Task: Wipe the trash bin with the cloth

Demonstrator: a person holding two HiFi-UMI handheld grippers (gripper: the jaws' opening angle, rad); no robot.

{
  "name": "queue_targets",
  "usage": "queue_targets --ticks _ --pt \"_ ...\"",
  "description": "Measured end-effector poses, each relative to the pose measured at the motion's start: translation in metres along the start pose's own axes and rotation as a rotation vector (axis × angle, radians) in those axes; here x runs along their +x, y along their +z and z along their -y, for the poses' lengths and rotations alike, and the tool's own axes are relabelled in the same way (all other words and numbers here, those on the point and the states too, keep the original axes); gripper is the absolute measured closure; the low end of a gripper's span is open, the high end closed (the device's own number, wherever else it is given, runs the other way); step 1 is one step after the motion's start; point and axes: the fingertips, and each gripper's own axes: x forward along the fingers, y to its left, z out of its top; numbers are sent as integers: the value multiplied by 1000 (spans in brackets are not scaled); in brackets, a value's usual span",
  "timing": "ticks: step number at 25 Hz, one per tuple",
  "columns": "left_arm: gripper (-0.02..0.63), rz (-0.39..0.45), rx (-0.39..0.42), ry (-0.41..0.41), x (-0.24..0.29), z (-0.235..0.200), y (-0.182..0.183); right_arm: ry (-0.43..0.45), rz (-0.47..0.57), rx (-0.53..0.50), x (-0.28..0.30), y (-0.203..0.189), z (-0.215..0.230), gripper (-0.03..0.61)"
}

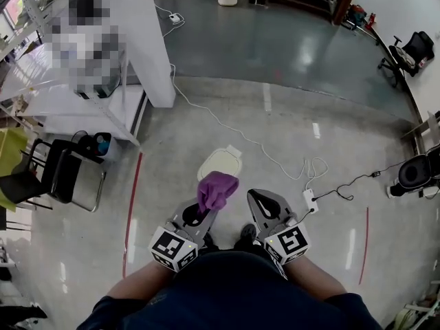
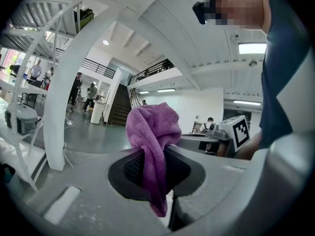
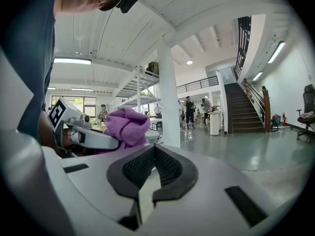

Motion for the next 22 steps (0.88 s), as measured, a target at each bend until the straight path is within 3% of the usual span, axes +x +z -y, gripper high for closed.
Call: queue_targets --ticks 14,22 --pt "560 -34 -63 238 51 -34 -29 161 -15 20 18 -21 69 568" --pt "560 -31 -36 259 83 -69 -54 159 -7 46 46 -57 85 568"
